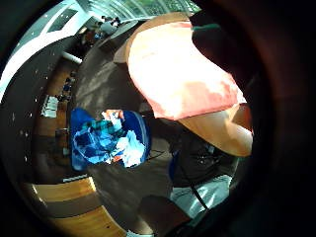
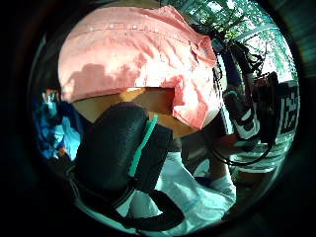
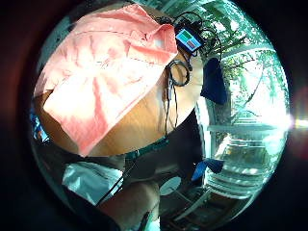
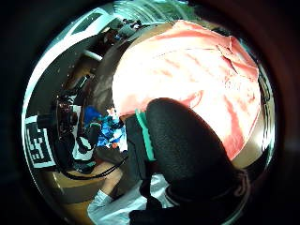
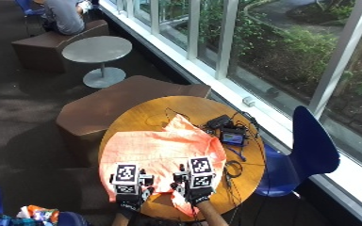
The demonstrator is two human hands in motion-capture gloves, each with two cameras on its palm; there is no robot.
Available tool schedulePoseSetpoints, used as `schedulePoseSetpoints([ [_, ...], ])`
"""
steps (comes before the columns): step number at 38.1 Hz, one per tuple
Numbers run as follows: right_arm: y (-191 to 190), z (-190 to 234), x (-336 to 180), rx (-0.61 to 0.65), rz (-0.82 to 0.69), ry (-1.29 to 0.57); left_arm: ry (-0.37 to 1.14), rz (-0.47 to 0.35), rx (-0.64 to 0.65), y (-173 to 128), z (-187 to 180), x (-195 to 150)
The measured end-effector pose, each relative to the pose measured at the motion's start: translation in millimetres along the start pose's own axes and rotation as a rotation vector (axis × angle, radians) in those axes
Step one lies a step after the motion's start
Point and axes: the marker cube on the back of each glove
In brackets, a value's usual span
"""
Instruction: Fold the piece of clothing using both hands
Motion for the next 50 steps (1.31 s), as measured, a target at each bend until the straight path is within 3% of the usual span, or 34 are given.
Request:
schedulePoseSetpoints([
  [9, -3, 3, 1, 0.003, 0.006, 0.013, 0.018, 0.027, -0.047, 8, -5, 4],
  [50, -3, 4, -12, -0.007, -0.034, 0.018, 0.014, 0.009, -0.077, 13, -1, -10],
])
